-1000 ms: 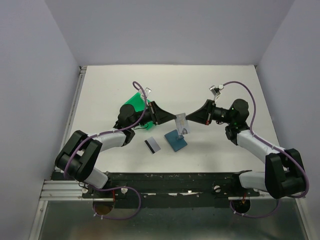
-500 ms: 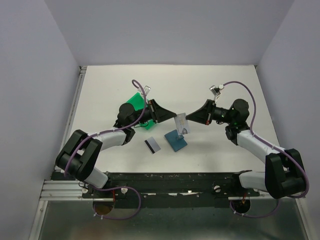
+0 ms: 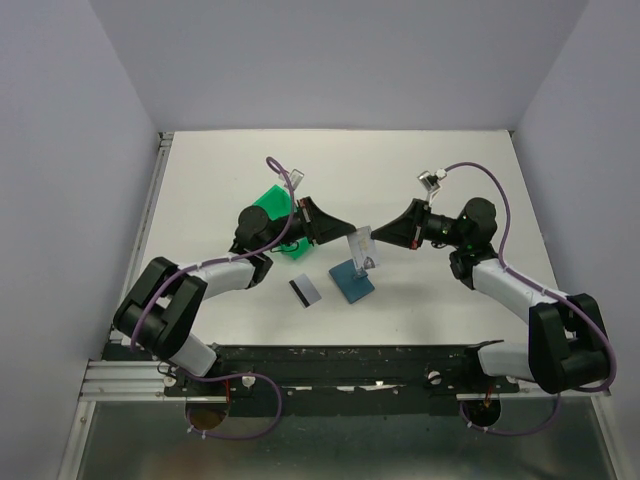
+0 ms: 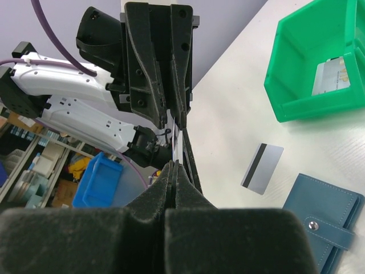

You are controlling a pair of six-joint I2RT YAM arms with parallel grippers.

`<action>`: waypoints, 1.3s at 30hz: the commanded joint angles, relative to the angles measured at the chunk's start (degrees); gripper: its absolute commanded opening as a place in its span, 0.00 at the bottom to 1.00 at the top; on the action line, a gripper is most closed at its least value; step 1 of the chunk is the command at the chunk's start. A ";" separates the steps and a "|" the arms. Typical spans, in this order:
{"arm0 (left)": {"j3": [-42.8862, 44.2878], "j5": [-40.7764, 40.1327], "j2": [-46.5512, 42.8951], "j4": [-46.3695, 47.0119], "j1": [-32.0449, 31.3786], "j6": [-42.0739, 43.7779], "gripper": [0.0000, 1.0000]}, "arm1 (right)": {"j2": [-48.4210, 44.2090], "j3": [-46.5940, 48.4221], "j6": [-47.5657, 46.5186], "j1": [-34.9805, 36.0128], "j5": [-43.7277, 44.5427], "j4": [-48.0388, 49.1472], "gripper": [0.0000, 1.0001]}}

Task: Put the credit cards into the card holder
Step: Adjust the card holder.

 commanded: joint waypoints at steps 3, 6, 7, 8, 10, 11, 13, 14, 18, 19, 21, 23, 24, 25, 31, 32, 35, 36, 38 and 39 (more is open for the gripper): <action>0.45 2.78 1.46 3.91 -0.83 -0.39 0.27 | 0.47 0.89 0.73 -0.05 -1.20 2.43 0.00; 0.63 2.96 1.81 3.91 -1.10 -0.30 0.27 | 0.29 0.98 0.73 -0.05 -1.11 2.43 0.00; 0.54 2.96 1.81 4.00 -1.18 -0.30 0.27 | 0.29 0.98 0.64 -0.05 -1.02 2.43 0.00; 0.54 2.96 1.90 3.91 -1.18 -0.30 0.27 | 0.29 0.98 0.64 -0.05 -1.02 2.43 0.00; 0.45 2.87 1.90 4.00 -1.27 -0.30 0.24 | 0.29 0.98 0.73 -0.05 -0.93 2.43 0.00; 0.45 2.95 1.99 4.00 -1.27 -0.30 0.23 | 0.38 0.89 0.64 -0.05 -0.93 2.35 0.00; 0.63 2.96 2.16 3.82 -1.27 -0.21 0.18 | 0.47 0.89 0.55 -0.05 -0.85 2.35 0.00; 0.71 2.96 2.17 3.73 -1.27 -0.12 0.15 | 0.56 0.98 0.55 -0.05 -0.85 2.35 0.00; 1.59 2.87 2.78 2.86 -1.18 0.49 0.00 | 0.73 1.15 -0.85 -0.05 -0.50 0.95 0.00; 1.94 2.87 3.04 2.42 -1.10 0.93 0.00 | 0.82 1.59 -1.55 -0.05 -0.32 -0.02 0.00; 2.99 2.87 3.74 0.93 -0.83 2.07 0.00 | 1.00 2.47 -3.57 -0.05 0.38 -2.74 0.01; 4.57 3.13 5.06 -0.39 -0.48 2.95 0.00 | 1.26 4.04 -7.07 -0.05 1.43 -7.74 0.01; 5.37 3.65 6.02 -0.31 -0.05 3.04 0.00 | 1.35 5.18 -8.92 -0.05 2.31 -10.46 0.01; 6.07 4.18 7.16 0.04 0.57 2.95 0.00 | 1.35 6.33 -11.55 -0.05 4.06 -14.66 0.01; 11.78 7.08 14.81 0.83 3.65 2.87 0.00 | 2.75 15.29 -23.25 -0.05 12.59 -34.28 0.31; 12.75 7.52 15.78 0.83 4.00 2.87 0.00 | 3.19 16.00 -23.96 -0.05 13.30 -35.61 0.35; 13.90 8.05 17.72 0.48 4.53 3.04 0.00 | 3.28 16.88 -25.37 -0.14 15.58 -37.82 0.48; 13.99 8.05 17.98 0.57 4.79 3.13 0.00 | 3.19 16.80 -25.55 -0.14 15.94 -38.08 0.52; 13.55 8.14 18.07 0.74 4.88 3.13 0.00 | 2.67 16.45 -25.64 -0.05 16.81 -38.70 0.55; 13.11 8.14 17.73 0.75 4.97 3.13 0.00 | 2.49 16.27 -25.73 -0.14 17.08 -38.79 0.55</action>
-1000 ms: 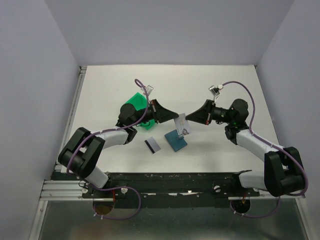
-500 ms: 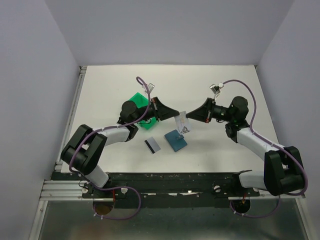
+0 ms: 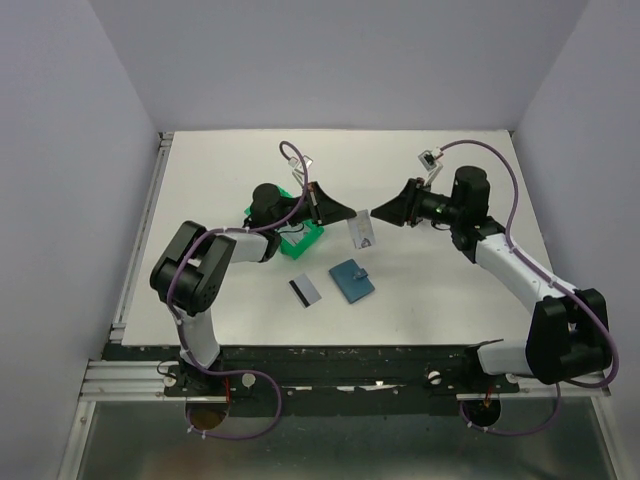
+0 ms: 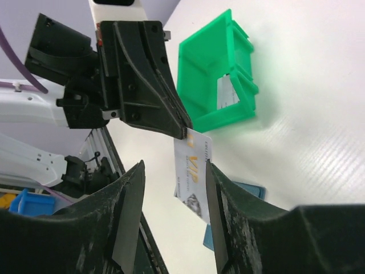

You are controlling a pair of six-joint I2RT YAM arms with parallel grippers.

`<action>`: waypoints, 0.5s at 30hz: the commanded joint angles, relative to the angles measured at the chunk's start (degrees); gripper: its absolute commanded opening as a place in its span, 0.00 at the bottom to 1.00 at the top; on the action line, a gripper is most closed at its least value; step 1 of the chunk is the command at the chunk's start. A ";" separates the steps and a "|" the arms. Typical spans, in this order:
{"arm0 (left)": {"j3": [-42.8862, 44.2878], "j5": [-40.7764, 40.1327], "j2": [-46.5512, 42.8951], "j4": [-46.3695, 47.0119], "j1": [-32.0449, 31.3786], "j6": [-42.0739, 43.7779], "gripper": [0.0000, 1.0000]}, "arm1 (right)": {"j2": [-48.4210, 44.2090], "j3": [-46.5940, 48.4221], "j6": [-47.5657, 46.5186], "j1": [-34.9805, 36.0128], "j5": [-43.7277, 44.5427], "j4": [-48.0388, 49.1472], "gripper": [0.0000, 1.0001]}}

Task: Put the credit cards into the card holder
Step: Adjust the card holder.

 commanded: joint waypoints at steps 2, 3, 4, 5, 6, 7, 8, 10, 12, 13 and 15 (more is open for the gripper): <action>-0.68 2.39 -0.70 1.29 0.36 1.47 0.00 | -0.57 -0.08 -3.15 0.21 3.97 -5.74 0.55; -1.04 2.39 -0.97 1.38 0.36 1.47 0.00 | -0.74 -0.43 -3.15 0.12 4.06 -5.74 0.55; -1.74 2.22 -1.49 1.73 0.36 1.29 0.00 | -1.01 -0.87 -3.15 0.21 4.23 -5.92 0.55; -2.53 2.22 -1.93 2.25 0.36 0.94 0.00 | -1.53 -1.40 -3.15 0.12 4.49 -5.92 0.55; -3.23 2.13 -2.63 2.78 0.36 0.51 0.00 | -2.06 -2.10 -2.97 0.21 4.85 -6.27 0.56; -4.02 2.13 -3.08 3.57 0.36 0.07 0.00 | -2.76 -2.54 -2.97 0.21 5.28 -6.53 0.56; -4.81 2.04 -3.78 4.36 0.36 -0.20 0.00 | -3.29 -3.07 -3.06 0.21 5.46 -6.71 0.56; -6.40 1.78 -5.10 4.89 0.27 -0.55 0.00 | -4.70 -4.30 -3.15 0.12 5.73 -7.15 0.57; -7.89 1.51 -6.24 5.07 0.18 -0.64 0.00 | -6.28 -5.18 -2.97 0.21 5.73 -7.58 0.61; -8.59 1.51 -6.85 5.07 0.09 -0.55 0.00 | -7.24 -5.53 -2.89 0.21 5.73 -7.76 0.64; -9.91 1.16 -7.82 5.07 0.09 -0.64 0.00 | -8.91 -6.14 -3.06 0.21 6.43 -8.81 0.68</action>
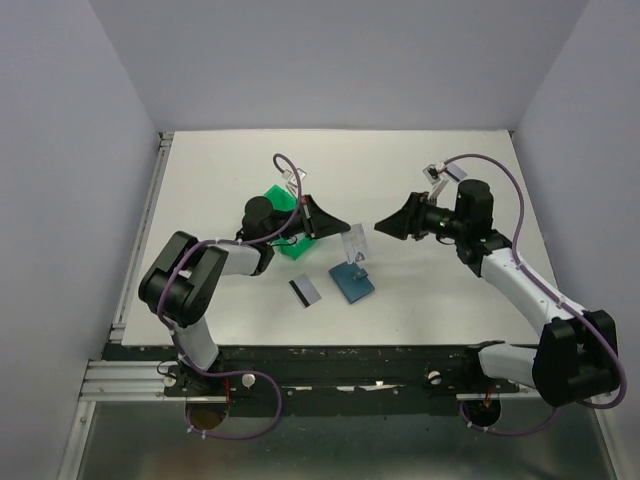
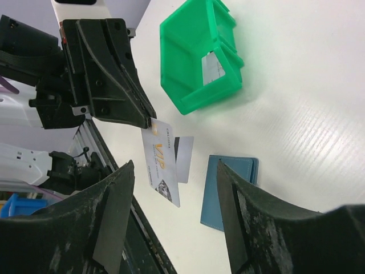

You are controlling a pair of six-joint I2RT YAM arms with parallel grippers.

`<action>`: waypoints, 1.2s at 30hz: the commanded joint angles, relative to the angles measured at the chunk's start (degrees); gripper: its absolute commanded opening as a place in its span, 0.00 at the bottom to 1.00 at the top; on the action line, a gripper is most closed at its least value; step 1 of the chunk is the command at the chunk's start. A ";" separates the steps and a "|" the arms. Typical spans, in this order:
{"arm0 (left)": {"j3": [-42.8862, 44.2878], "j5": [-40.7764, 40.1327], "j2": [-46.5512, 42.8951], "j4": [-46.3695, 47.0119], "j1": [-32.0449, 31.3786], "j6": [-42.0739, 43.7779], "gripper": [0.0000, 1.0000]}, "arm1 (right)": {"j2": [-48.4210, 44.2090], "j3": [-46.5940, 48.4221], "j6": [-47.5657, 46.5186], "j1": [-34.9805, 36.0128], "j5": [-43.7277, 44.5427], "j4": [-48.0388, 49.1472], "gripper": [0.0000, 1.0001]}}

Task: Put the credit cards into the card holder
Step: Adjust the card holder.

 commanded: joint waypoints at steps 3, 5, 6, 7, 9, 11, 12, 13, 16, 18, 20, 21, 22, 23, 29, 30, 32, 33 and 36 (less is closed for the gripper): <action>-3.47 0.18 -4.90 3.80 -0.32 0.01 0.00 | -6.50 -1.93 -0.92 0.21 3.61 -4.04 0.70; -3.83 -0.09 -5.60 3.72 -0.59 -0.16 0.00 | -7.73 -1.93 -0.83 0.12 4.93 -5.88 0.70; -4.00 -0.26 -5.87 3.72 -0.67 -0.16 0.00 | -8.35 -1.93 -0.83 0.21 5.90 -6.58 0.70; -4.09 -0.44 -6.22 3.54 -1.02 -0.16 0.00 | -8.70 -1.93 -0.57 0.21 6.69 -8.68 0.70; -4.18 -0.88 -6.92 3.28 -1.46 -0.16 0.00 | -9.49 -2.46 -0.04 0.21 5.04 -8.88 0.70; -4.01 -1.06 -7.54 3.19 -2.25 -0.42 0.00 | -9.67 -3.59 1.01 0.30 1.18 -7.30 0.71; -3.83 -1.06 -7.63 3.19 -2.78 -0.60 0.00 | -9.67 -4.04 1.62 0.21 -0.67 -5.12 0.71; -3.57 -1.14 -7.72 3.19 -3.05 -0.78 0.00 | -9.76 -4.48 1.98 0.30 -2.17 -3.62 0.71; -2.69 -0.97 -7.89 2.75 -4.28 -1.04 0.00 | -9.76 -5.62 3.04 0.30 -4.99 -1.23 0.72; -1.99 -0.79 -7.80 2.84 -4.89 -1.22 0.00 | -9.24 -5.53 2.86 0.30 -5.87 -1.32 0.72; -1.28 -0.62 -7.45 2.93 -5.68 -1.57 0.00 | -8.88 -5.88 3.39 0.30 -7.97 -0.18 0.72; -0.84 -0.62 -7.37 2.75 -5.95 -1.57 0.00 | -8.62 -6.32 4.17 0.30 -9.03 1.22 0.72; -0.49 -0.53 -7.02 2.49 -6.21 -1.48 0.00 | -8.53 -6.67 4.79 0.30 -10.25 2.80 0.71; -0.23 -0.61 -6.75 2.23 -6.47 -1.48 0.00 | -8.44 -6.94 5.23 0.21 -11.05 3.68 0.70; 1.53 -1.14 -5.17 2.23 -7.62 -1.83 0.00 | -8.53 -8.17 6.29 0.30 -13.69 5.45 0.60; 1.79 -1.23 -4.99 2.14 -7.71 -1.92 0.00 | -8.70 -8.43 6.72 0.30 -14.04 5.97 0.58; 2.32 -1.49 -4.73 1.61 -7.88 -1.83 0.00 | -9.14 -9.05 7.34 0.39 -14.40 7.03 0.53; 2.58 -1.58 -4.64 1.52 -7.97 -1.83 0.00 | -9.32 -9.31 7.69 0.30 -14.66 7.56 0.51; 3.20 -1.85 -4.38 0.82 -8.06 -1.57 0.00 | -9.32 -10.02 9.36 0.30 -15.80 10.01 0.43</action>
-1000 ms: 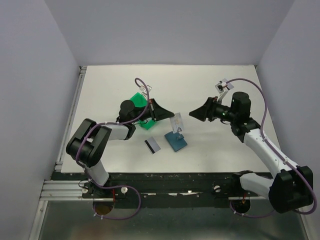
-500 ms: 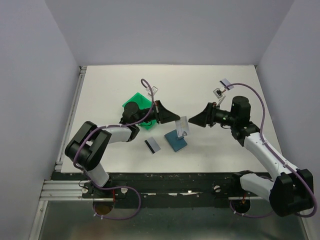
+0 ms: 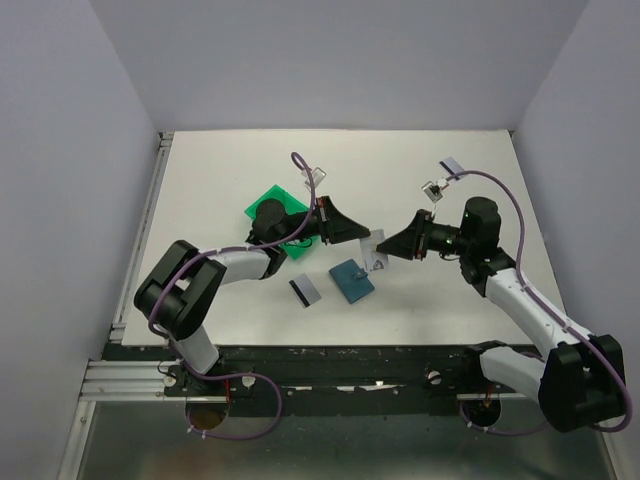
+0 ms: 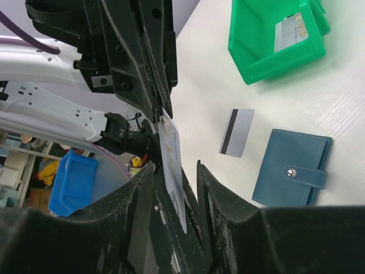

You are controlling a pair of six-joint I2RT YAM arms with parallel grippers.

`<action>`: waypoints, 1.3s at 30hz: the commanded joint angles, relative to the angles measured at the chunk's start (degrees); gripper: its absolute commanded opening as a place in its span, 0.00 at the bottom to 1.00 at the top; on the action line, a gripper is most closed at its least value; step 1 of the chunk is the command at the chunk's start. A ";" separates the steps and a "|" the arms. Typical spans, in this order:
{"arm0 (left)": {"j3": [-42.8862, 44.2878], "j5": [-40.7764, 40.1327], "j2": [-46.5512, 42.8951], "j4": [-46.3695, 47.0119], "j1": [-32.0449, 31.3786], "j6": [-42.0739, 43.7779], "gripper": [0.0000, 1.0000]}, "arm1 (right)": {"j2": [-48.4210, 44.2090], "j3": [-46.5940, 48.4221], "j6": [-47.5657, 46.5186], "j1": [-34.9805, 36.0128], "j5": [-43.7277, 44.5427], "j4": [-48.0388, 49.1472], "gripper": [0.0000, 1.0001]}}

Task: Put the credit cards into the card holder
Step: Adjust the card holder, then open the card holder at the center of the board.

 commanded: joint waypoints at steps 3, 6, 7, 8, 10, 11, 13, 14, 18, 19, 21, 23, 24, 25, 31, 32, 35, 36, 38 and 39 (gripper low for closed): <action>2.29 -1.65 0.89 -1.41 -0.76 0.73 0.00 | -0.12 -2.04 4.01 0.39 -4.57 6.97 0.30; 2.20 -1.83 0.80 -2.03 -0.76 1.08 0.03 | -0.12 -2.22 4.20 0.39 -4.49 6.71 0.18; 2.03 -2.09 0.80 -2.47 -0.76 1.34 0.05 | -0.29 -2.22 3.67 0.30 -4.14 6.01 0.13; 1.94 -2.18 0.63 -3.08 -0.76 1.78 0.07 | -0.47 -2.13 3.06 0.30 -3.70 4.96 0.09; 1.59 -2.53 0.02 -5.27 -0.67 3.01 0.19 | -1.52 -1.69 0.95 0.30 -1.60 1.63 0.02; 1.24 -2.88 -0.60 -6.76 -0.50 3.97 0.27 | -2.22 -1.17 -0.80 0.30 0.24 -1.43 0.00; 0.18 -3.84 -2.35 -11.41 0.29 7.04 0.36 | -3.28 0.41 -4.57 0.30 4.63 -8.81 0.00; -0.52 -4.81 -3.58 -14.57 0.82 8.88 0.40 | -3.54 1.38 -6.34 0.30 7.18 -13.54 0.00; -2.72 -11.21 -11.04 -31.87 1.79 17.67 0.49 | -3.02 4.10 -11.70 0.30 16.41 -24.12 0.00; -2.98 -14.36 -12.80 -37.31 1.70 19.78 0.50 | -2.58 4.37 -12.15 0.30 18.17 -25.44 0.00; -3.60 -19.38 -15.97 -44.80 1.09 22.16 0.50 | -1.44 4.46 -12.51 0.47 20.46 -26.07 0.00; -4.48 -22.90 -18.08 -49.56 0.30 22.79 0.50 | 0.23 4.81 -12.16 1.52 22.40 -25.99 0.00; -4.92 -24.40 -18.70 -51.32 -0.14 22.96 0.50 | 1.28 5.25 -12.15 2.31 23.36 -26.07 0.00; -5.27 -25.63 -18.97 -53.60 -0.75 23.05 0.50 | 2.42 6.04 -12.33 3.89 24.42 -26.33 0.00; -6.76 -31.35 -19.85 -59.42 -4.53 22.53 0.48 | 12.44 12.98 -15.23 11.72 33.56 -30.55 0.00; -6.85 -32.05 -20.03 -60.38 -4.71 22.53 0.47 | 13.67 13.77 -15.32 12.33 33.92 -30.55 0.00; -7.82 -34.16 -20.29 -62.76 -5.33 22.26 0.37 | 17.36 15.79 -16.02 12.95 34.10 -30.82 0.00; -8.34 -34.43 -20.55 -62.94 -5.42 22.00 0.34 | 18.50 16.58 -16.11 13.04 33.49 -30.73 0.00; -9.48 -34.87 -20.73 -63.20 -5.51 21.65 0.27 | 20.44 17.81 -16.55 13.57 32.52 -30.99 0.00; -10.01 -34.87 -20.73 -63.12 -5.68 21.47 0.23 | 21.15 18.43 -16.46 13.92 31.99 -31.08 0.00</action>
